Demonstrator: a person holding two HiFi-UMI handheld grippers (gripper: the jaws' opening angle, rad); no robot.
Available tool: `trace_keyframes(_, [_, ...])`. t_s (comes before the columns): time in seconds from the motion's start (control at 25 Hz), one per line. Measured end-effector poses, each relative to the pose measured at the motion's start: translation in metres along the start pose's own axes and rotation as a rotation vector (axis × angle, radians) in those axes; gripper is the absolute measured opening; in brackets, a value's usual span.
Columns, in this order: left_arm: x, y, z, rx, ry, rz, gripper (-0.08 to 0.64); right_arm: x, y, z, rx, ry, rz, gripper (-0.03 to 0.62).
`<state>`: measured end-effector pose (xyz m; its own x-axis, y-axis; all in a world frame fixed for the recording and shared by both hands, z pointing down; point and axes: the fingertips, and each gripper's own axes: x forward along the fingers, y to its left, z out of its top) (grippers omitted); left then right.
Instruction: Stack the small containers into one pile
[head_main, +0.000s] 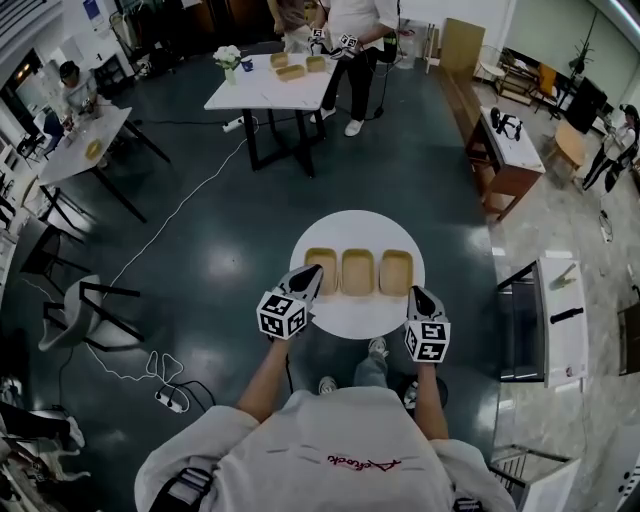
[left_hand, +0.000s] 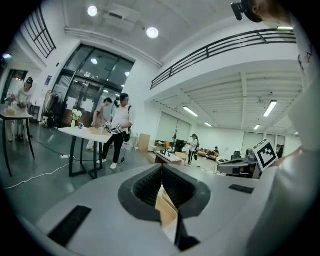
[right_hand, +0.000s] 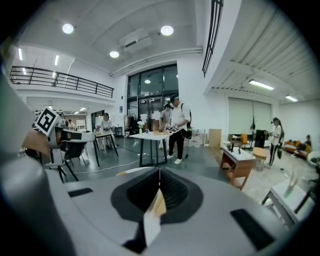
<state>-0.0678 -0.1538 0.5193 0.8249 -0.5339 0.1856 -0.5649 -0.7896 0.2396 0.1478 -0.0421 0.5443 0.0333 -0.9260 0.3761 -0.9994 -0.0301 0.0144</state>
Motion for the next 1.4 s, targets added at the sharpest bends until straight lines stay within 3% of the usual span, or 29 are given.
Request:
trace_keyframes(0.76, [0.097, 0.024, 0.058, 0.027, -0.054, 0.132, 0.012, 0.103, -0.08, 0.061, -0.034, -0.048, 0.116, 0.02])
trace_keyframes(1.4, [0.128, 0.029, 0.064, 0.014, -0.059, 0.248, 0.012, 0.145, -0.124, 0.074, -0.083, -0.027, 0.218, 0.02])
